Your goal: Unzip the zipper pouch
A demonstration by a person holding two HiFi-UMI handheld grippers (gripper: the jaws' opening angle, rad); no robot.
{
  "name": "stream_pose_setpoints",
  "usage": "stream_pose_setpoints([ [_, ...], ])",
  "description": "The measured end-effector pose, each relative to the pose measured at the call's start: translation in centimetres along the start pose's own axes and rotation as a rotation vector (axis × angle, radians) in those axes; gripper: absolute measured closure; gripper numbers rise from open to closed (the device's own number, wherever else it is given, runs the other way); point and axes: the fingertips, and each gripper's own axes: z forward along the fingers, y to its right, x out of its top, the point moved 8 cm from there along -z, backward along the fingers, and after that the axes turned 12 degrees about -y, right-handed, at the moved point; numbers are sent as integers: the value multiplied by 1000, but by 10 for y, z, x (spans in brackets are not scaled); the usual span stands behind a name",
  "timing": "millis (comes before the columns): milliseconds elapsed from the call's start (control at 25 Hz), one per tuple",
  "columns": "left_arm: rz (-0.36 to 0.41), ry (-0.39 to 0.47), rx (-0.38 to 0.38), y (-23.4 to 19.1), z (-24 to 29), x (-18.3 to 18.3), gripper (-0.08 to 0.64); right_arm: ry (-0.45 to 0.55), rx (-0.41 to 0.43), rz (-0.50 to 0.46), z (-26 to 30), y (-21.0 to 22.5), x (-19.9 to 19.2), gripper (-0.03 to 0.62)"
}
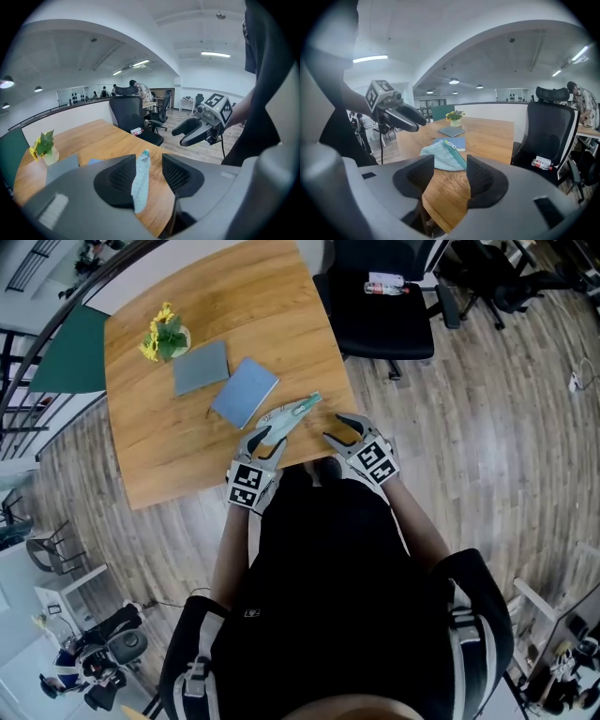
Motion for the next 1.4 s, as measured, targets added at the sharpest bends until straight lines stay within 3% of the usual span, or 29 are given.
stream_pose_setpoints([
  [640,-33,-77,-59,-24,57,-6,360,-54,23,26,19,14,2,374],
  [1080,41,-159,-103,-26,86,9,354,-67,50,88,31,23,-7,376],
  [1400,83,-207,-136,-25,106,6,351,-78,61,56,39,36,4,379],
])
